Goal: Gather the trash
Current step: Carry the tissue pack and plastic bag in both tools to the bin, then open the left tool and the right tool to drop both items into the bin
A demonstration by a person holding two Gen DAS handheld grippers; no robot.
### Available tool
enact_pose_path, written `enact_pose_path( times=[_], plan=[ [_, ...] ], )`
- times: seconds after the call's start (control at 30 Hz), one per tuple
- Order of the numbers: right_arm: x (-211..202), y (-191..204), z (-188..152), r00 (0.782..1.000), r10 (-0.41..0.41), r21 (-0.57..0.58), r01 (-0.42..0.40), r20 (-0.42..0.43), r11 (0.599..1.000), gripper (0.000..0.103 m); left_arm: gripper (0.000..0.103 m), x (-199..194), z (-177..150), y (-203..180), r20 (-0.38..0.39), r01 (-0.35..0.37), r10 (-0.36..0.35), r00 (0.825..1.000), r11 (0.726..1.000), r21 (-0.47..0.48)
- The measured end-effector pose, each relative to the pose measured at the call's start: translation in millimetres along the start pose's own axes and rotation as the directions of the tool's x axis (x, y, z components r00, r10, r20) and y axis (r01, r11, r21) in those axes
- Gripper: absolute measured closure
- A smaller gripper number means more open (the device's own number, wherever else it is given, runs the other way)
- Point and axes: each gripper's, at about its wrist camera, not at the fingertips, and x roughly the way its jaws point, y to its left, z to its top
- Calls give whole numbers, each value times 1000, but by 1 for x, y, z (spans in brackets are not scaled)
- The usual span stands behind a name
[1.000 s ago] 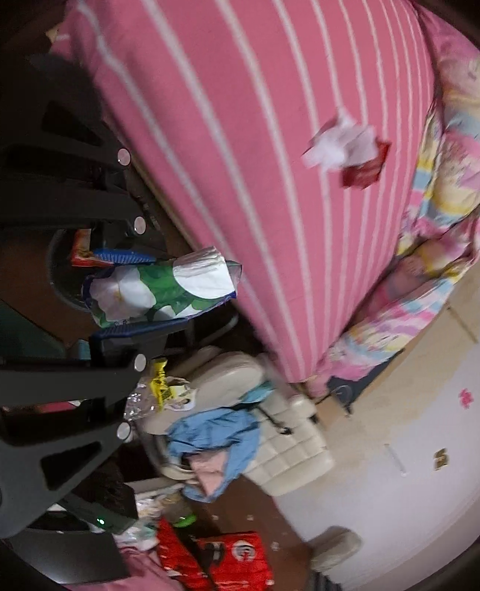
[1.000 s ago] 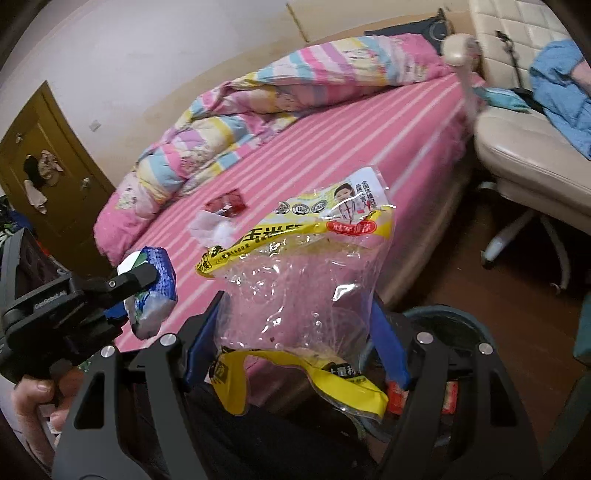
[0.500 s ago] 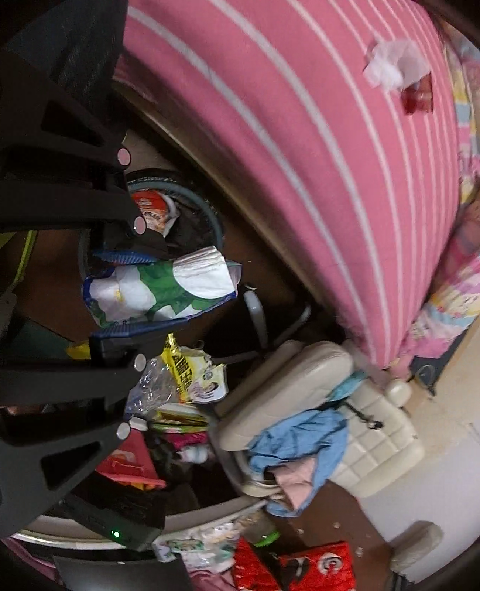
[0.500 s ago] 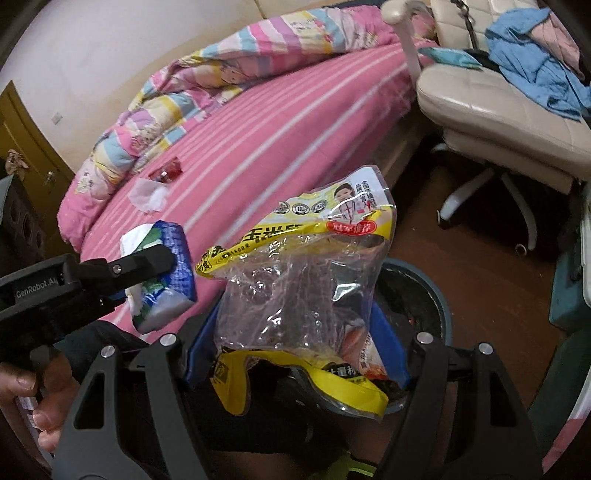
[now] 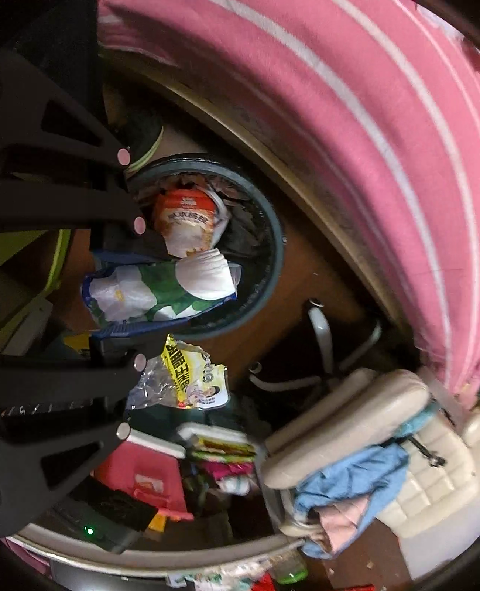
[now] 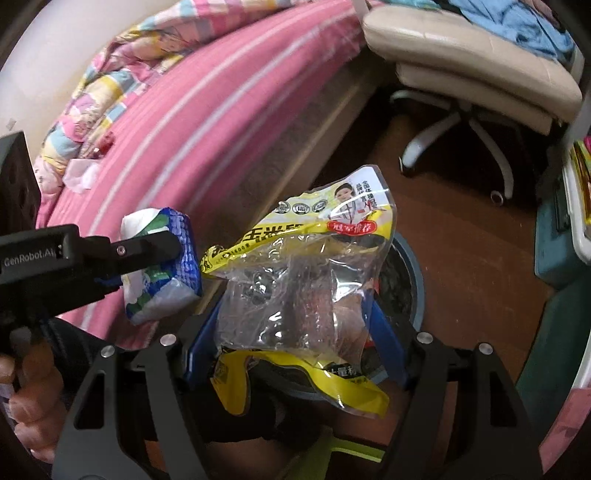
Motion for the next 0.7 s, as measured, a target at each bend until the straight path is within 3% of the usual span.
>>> enact_pose_path(
  times=[0.27,0.5,0.7],
  plan=[
    [32,-13,-2,997,-54,18,55,-54,998,30,77,49,7,5,-121,-69,67,990,998,-10],
    [49,-22,-3,993,-85,36,88,-82,996,26,74,70,12,12,-171,-140,135,976,990,-22],
    [57,-22,-5,990,-106,31,110,-97,993,23,56,72,17,10,-156,-144,139,978,989,-20]
  ],
)
